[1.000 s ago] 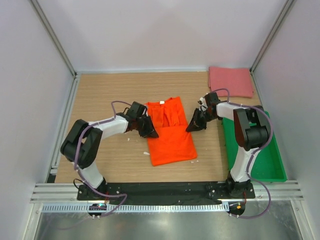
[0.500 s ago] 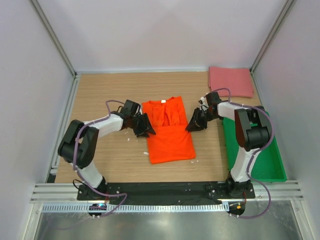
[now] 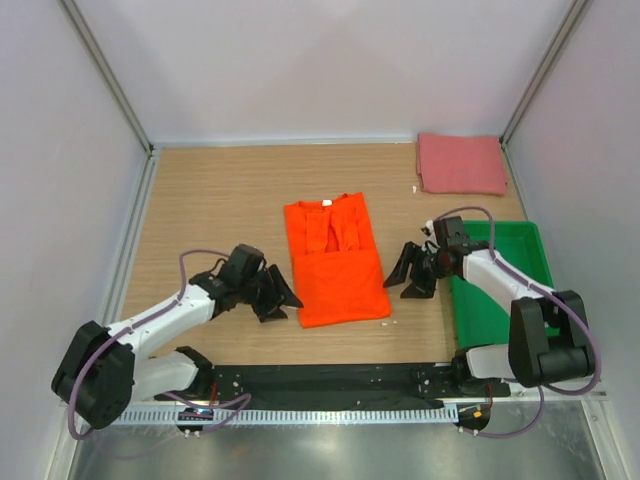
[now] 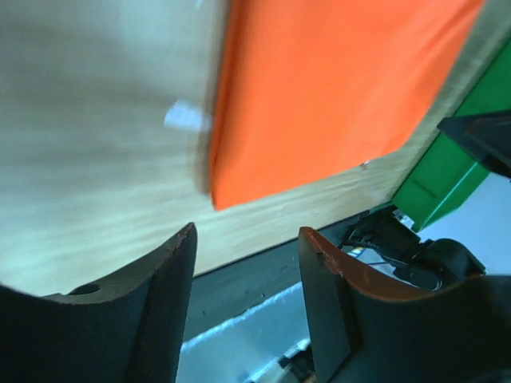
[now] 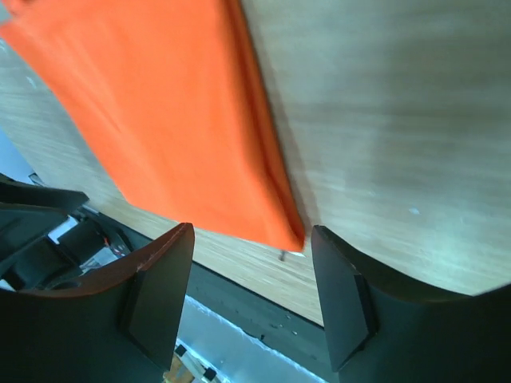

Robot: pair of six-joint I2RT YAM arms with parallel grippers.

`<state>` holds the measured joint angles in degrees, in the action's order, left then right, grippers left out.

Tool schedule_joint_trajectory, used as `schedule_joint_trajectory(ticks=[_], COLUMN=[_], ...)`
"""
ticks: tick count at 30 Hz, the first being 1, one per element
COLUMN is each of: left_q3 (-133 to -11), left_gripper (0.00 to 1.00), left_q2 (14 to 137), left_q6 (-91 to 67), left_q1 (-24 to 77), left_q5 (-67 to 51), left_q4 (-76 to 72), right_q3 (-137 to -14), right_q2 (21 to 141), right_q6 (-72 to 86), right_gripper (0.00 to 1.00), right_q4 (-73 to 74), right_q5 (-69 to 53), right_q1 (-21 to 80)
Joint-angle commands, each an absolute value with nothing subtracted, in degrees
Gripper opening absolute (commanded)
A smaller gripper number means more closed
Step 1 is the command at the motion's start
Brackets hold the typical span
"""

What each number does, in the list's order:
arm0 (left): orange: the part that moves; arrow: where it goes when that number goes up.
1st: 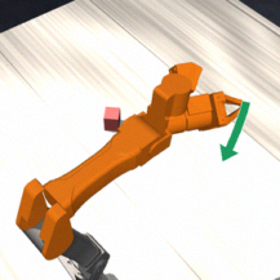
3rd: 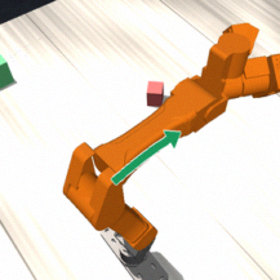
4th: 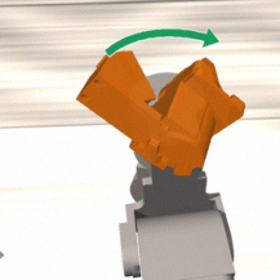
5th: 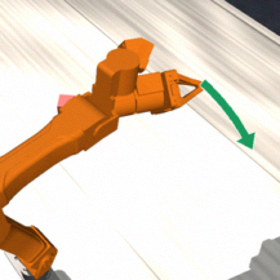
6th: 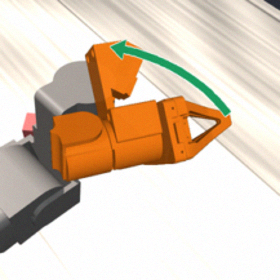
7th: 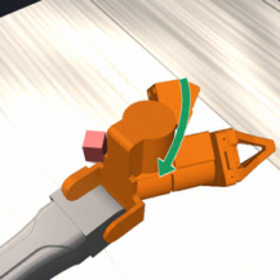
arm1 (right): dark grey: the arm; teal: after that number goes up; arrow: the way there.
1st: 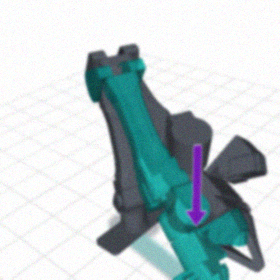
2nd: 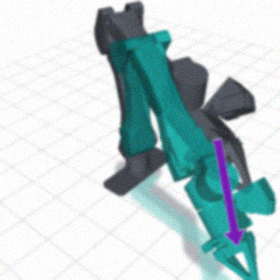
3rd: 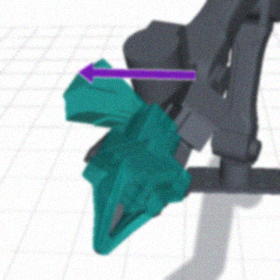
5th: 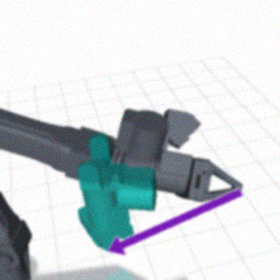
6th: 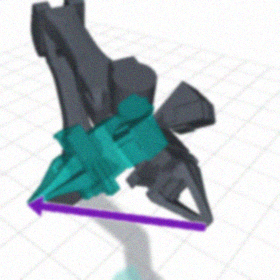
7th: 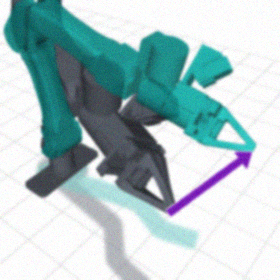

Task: Fold and stack the t-shirts
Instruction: Fold the tshirt

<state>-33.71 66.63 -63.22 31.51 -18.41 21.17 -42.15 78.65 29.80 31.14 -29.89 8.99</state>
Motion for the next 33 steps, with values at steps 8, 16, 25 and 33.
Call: schedule_joint_trajectory(ticks=[8,16,25,33], left_q3=[-25.4,-25.3,-20.0,-18.6], left_gripper=[0.57,0.56,0.48,0.45], left_q2=[60.7,68.7,66.4,66.7], left_q6=[-91.2,-101.6,-110.3,-113.0], left_q1=[41.7,47.5,50.2,50.2], left_q5=[-4.9,-4.3,-0.4,2.6], left_q4=[14.3,13.3,11.4,10.5], right_q3=[-25.7,-22.0,-17.7,-17.7], right_q2=[66.1,63.6,64.3,64.6], right_q6=[41.5,44.7,48.0,48.7], right_gripper=[0.49,0.48,0.47,0.47], right_q4=[23.5,21.1,14.9,15.0], right_q5=[-28.5,-29.1,-30.9,-31.6], right_q1=[8.9,8.9,8.8,9.1])
